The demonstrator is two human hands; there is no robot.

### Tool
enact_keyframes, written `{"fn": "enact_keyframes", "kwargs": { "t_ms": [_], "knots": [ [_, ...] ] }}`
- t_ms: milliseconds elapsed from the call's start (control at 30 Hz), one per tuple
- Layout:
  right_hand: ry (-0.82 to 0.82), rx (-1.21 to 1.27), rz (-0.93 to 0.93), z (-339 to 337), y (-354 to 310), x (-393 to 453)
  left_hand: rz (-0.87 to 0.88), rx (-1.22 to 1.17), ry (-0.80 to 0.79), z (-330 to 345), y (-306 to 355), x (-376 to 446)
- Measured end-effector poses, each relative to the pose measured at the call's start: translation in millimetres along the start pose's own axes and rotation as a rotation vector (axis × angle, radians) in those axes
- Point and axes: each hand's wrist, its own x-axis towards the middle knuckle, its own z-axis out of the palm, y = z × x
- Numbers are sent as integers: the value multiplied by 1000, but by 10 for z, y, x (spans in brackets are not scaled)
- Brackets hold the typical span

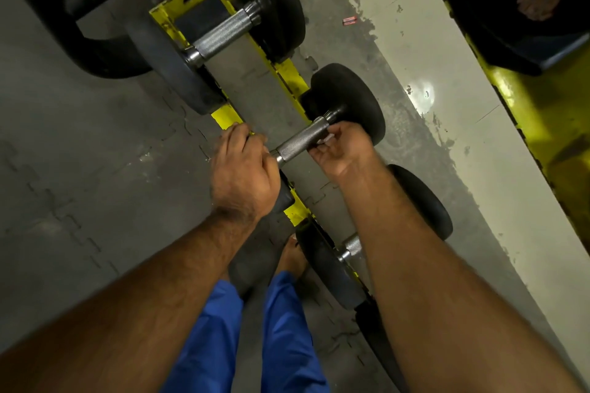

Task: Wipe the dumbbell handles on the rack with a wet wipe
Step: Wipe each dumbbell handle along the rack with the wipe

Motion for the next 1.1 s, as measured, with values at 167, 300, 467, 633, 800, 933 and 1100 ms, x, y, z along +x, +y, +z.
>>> {"fn": "enact_keyframes", "kwargs": {
  "t_ms": [167,300,467,633,800,933,1100],
  "knots": [
    [-49,-33,-11,-3,266,-115,-9,-5,10,3,1,-7],
    [-82,104,-22,-47,100,-114,-6,-8,6,8,6,-9],
    [-116,-41,-12,-22,444,-215,-16,-21,10,-5,12,-5],
    [-77,108,-73,-37,219,-147,-25,-13,1,22,-5,-6],
    [-155,-178,23,-21,446,-287,-44,-12,9,10,30,-15],
    [-37,-13,-77,41,266,-117,-35,-7,12,21,25,-20],
    [-105,-180,55,21,388,-167,-31,-6,5,11,29,-20]
  ]
}}
